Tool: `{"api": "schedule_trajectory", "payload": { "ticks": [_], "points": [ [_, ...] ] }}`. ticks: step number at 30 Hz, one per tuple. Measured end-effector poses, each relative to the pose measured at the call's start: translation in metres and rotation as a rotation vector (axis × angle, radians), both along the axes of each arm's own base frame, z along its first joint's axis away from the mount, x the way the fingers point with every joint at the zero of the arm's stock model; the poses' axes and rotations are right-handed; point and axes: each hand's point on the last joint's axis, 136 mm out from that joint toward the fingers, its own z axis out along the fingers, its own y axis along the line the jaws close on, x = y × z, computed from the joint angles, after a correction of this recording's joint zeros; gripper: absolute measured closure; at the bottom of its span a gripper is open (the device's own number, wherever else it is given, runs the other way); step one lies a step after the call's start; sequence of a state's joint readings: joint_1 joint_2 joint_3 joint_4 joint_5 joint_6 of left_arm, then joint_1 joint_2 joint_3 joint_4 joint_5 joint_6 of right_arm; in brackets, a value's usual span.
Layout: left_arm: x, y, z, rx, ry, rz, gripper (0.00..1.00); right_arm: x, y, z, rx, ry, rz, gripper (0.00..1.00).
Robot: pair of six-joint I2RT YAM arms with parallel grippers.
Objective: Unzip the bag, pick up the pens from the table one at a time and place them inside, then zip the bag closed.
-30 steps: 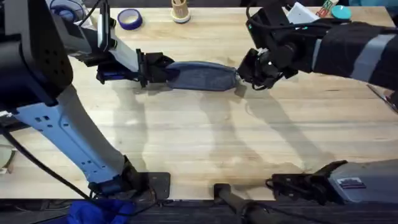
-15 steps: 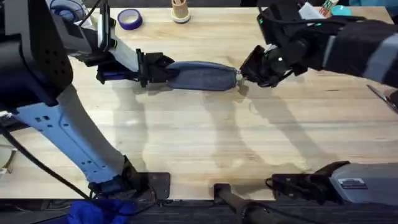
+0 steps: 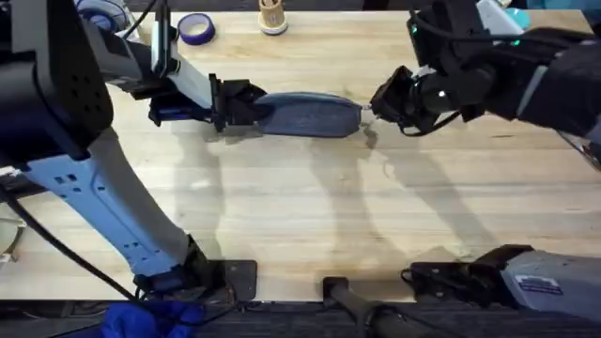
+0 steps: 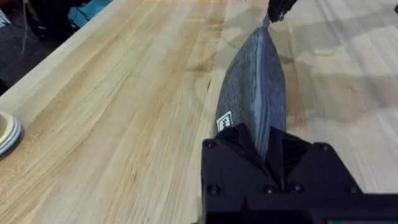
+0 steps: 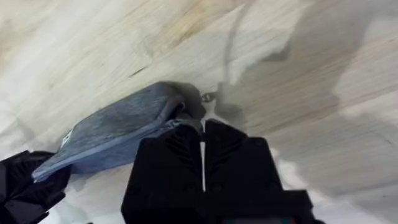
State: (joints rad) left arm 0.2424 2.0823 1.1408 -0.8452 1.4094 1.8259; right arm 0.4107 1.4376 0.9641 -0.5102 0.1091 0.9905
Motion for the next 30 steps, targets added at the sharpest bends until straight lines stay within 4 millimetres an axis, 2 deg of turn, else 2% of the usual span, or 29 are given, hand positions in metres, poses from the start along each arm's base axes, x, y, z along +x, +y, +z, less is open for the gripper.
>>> {"api": "schedule_trajectory", "payload": {
  "ticks": [11,16,21,24,27,28,30],
  "points": [
    [-0.001,-0.001,0.0,-0.001,0.003,-0.003,0.96,-0.007,-0.005,-0.033,0.034,-0.005,-0.055,0.97],
    [-0.001,-0.001,0.0,-0.001,0.003,-0.003,0.96,-0.004,-0.004,-0.034,0.044,-0.022,-0.06,0.969],
    [0.0,-0.001,0.0,-0.001,0.002,-0.003,0.96,0.003,-0.006,-0.032,0.052,-0.056,-0.072,0.898],
    [0.0,0.001,0.0,0.0,-0.001,0.004,0.96,0.011,-0.015,-0.03,0.033,-0.091,-0.088,0.866],
    [0.002,0.007,0.0,0.0,0.0,0.019,0.96,0.019,-0.02,-0.027,0.025,-0.13,-0.081,0.75],
    [0.002,0.008,0.0,0.0,-0.001,0.023,0.96,0.021,-0.019,-0.024,0.024,-0.143,-0.071,0.667],
    [0.002,0.009,0.0,0.0,-0.001,0.027,0.96,0.022,-0.018,-0.018,0.022,-0.165,-0.055,0.391]
  ]
}}
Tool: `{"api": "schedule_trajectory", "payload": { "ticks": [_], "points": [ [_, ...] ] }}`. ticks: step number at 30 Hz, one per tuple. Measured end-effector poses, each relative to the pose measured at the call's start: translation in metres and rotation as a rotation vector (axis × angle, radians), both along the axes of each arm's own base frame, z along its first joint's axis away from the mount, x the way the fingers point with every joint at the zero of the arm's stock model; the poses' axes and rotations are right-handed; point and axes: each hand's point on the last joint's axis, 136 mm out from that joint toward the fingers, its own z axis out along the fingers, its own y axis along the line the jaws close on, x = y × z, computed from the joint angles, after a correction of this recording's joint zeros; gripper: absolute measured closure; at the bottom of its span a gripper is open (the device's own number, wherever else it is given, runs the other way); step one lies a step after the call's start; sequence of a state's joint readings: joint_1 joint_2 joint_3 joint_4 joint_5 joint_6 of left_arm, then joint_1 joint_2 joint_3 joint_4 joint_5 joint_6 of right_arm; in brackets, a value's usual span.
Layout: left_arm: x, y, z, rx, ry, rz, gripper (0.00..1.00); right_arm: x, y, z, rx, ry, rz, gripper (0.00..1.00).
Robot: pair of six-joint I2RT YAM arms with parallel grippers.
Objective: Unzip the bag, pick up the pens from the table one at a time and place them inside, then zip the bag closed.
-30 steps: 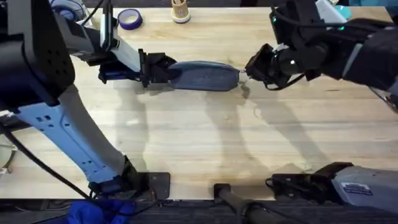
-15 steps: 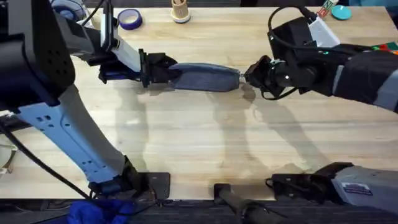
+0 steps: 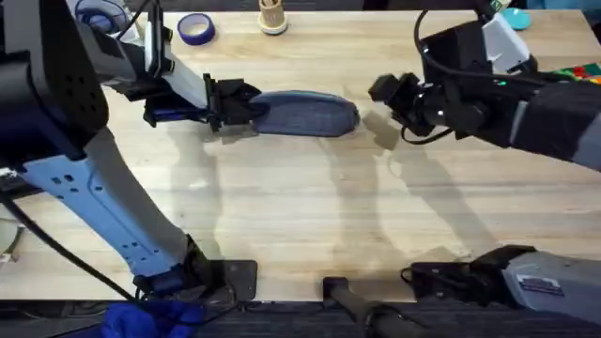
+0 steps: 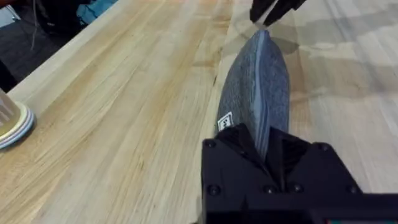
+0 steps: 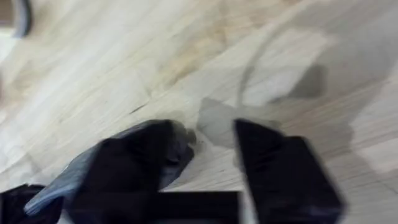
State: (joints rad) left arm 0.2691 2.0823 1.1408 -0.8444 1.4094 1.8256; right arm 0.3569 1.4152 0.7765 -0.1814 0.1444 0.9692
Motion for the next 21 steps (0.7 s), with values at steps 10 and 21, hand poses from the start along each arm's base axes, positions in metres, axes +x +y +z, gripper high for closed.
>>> {"api": "schedule_trajectory", "payload": {
  "ticks": [10,21],
  "points": [
    [0.0,0.0,0.0,0.0,-0.001,0.0,0.96,0.001,0.004,0.031,-0.018,-0.096,0.07,0.006],
    [0.001,0.003,0.0,0.001,-0.008,0.009,0.232,0.0,0.004,0.031,-0.034,-0.099,0.091,0.006]
  ]
}}
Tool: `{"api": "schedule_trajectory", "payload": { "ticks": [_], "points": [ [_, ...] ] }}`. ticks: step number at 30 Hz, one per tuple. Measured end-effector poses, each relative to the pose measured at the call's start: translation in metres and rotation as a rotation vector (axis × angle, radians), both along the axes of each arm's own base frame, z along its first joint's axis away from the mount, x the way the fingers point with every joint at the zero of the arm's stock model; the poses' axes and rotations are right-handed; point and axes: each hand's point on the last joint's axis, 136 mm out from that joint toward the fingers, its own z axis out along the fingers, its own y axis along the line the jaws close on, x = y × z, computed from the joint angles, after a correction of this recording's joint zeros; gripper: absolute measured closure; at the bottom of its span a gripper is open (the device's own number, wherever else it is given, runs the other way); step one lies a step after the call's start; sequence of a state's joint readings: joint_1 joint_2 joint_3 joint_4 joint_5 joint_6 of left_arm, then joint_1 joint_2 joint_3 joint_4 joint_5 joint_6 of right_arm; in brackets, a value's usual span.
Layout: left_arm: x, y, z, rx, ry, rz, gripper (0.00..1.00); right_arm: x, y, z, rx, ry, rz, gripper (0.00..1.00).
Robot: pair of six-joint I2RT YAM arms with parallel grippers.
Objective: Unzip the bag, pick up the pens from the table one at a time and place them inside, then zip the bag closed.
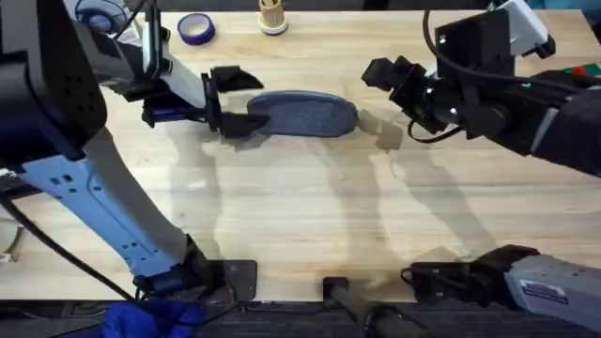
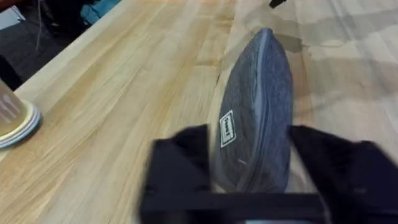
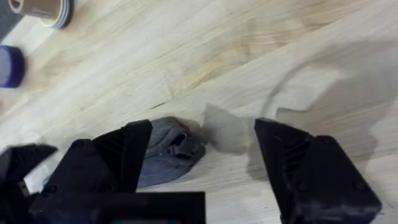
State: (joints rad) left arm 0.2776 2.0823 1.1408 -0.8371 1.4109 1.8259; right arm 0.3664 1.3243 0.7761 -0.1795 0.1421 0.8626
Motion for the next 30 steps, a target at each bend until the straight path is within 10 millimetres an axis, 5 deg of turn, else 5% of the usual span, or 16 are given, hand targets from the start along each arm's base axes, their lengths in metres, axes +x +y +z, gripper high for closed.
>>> {"api": "schedule_trajectory", "payload": {
  "ticks": [1,3,13,23,30],
  "points": [
    [0.0,0.001,0.0,0.0,0.0,0.002,0.09,0.0,0.0,0.0,-0.001,0.0,0.001,0.006],
    [0.0,0.002,0.0,0.0,-0.001,0.005,0.013,0.0,0.0,0.0,-0.003,0.0,0.003,0.006],
    [-0.001,0.001,0.004,-0.012,0.034,0.004,0.004,0.008,0.003,0.008,-0.093,-0.07,0.113,0.005],
    [-0.019,-0.001,0.043,0.0,0.286,-0.025,0.003,0.014,0.007,0.016,-0.18,-0.129,0.213,0.005],
    [-0.038,0.001,0.085,0.165,0.199,-0.055,0.004,0.021,0.02,0.037,-0.223,-0.192,0.284,0.005]
  ]
}}
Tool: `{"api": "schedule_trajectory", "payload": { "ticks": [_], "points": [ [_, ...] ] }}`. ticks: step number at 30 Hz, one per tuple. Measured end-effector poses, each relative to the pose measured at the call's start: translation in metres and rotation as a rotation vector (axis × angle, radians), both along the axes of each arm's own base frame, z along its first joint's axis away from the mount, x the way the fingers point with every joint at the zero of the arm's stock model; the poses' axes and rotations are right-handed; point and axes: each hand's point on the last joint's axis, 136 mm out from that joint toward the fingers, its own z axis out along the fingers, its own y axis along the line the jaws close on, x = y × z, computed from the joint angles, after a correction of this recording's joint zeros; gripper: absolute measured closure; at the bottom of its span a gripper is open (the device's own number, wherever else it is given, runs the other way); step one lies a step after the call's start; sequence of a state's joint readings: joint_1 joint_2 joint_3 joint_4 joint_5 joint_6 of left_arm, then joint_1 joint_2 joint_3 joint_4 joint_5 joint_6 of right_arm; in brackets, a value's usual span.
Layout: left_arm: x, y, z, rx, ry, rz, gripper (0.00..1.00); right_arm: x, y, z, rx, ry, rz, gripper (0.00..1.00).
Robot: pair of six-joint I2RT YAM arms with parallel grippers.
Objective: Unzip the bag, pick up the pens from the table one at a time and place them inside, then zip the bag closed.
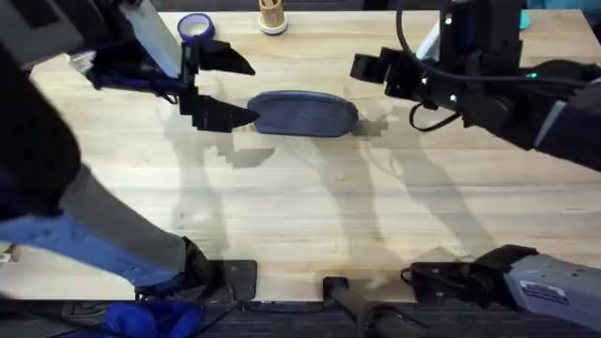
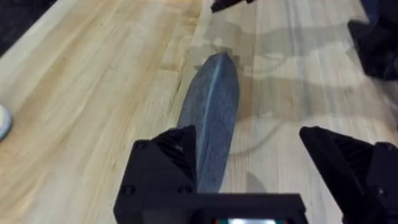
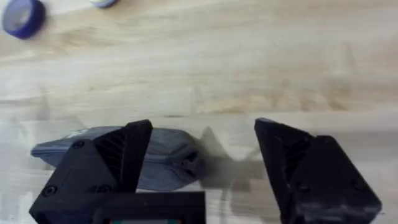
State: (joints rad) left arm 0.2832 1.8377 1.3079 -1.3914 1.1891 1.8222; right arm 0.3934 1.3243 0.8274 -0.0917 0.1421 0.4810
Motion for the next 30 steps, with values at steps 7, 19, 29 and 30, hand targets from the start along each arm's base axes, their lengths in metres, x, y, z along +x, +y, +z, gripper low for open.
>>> {"api": "schedule_trajectory", "payload": {
  "ticks": [7,19,29,30],
  "points": [
    [-0.008,0.009,0.02,0.168,0.006,0.064,0.004,0.001,0.015,0.014,-0.04,-0.044,0.075,0.006],
    [-0.035,0.035,0.054,0.39,0.256,0.441,0.004,-0.049,0.021,0.054,-0.087,-0.088,0.261,0.005],
    [-0.058,0.052,0.077,0.422,0.372,0.743,0.005,-0.118,-0.009,0.091,-0.131,-0.133,0.329,0.005],
    [-0.061,0.054,0.08,0.424,0.374,0.77,0.005,-0.126,-0.013,0.094,-0.13,-0.14,0.331,0.005]
  ]
}}
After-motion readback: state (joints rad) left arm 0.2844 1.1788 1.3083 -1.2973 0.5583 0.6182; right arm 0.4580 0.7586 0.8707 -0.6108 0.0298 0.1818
